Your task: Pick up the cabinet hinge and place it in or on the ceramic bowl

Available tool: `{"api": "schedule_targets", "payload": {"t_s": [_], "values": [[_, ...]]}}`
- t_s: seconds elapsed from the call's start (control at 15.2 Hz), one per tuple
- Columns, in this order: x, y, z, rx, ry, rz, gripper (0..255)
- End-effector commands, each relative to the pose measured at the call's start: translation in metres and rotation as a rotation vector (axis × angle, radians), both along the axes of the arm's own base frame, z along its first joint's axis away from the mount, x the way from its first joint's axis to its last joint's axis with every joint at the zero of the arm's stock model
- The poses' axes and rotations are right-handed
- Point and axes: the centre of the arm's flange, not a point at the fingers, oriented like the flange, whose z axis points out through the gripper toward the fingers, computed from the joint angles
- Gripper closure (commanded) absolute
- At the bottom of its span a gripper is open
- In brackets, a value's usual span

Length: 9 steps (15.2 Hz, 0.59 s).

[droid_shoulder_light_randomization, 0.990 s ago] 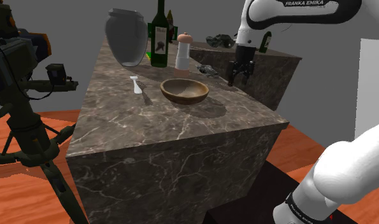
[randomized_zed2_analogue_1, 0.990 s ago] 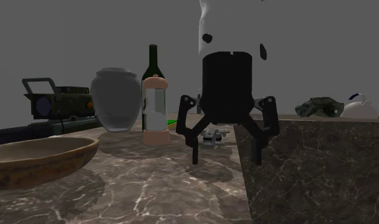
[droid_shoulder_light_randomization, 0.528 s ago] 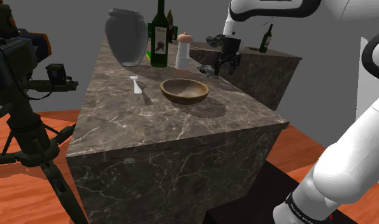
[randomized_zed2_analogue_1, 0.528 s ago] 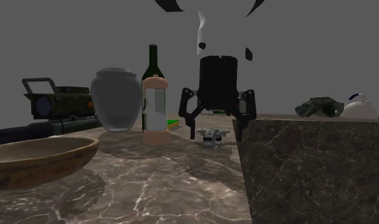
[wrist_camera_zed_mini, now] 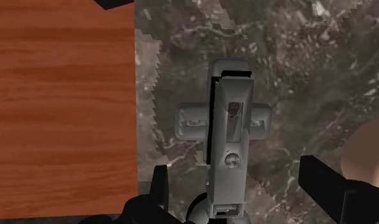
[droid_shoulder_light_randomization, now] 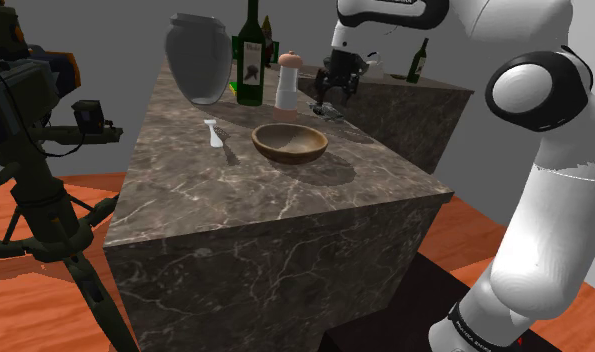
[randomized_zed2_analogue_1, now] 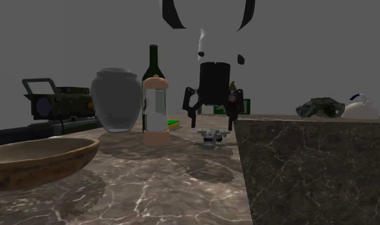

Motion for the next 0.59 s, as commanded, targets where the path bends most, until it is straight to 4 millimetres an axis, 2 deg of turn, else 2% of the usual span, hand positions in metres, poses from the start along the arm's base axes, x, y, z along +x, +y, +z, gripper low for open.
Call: {"api": "schedule_targets", "payload": {"t_s": [0.0, 0.33, 0.53], "values": [[0.004, -0.001, -0.007, 0.001, -0.003, -0.004, 0], [0.005, 0.0, -0.036, 0.001, -0.003, -0.004, 0], [0.005, 0.0, -0.036, 0.001, -0.003, -0.004, 0]]}}
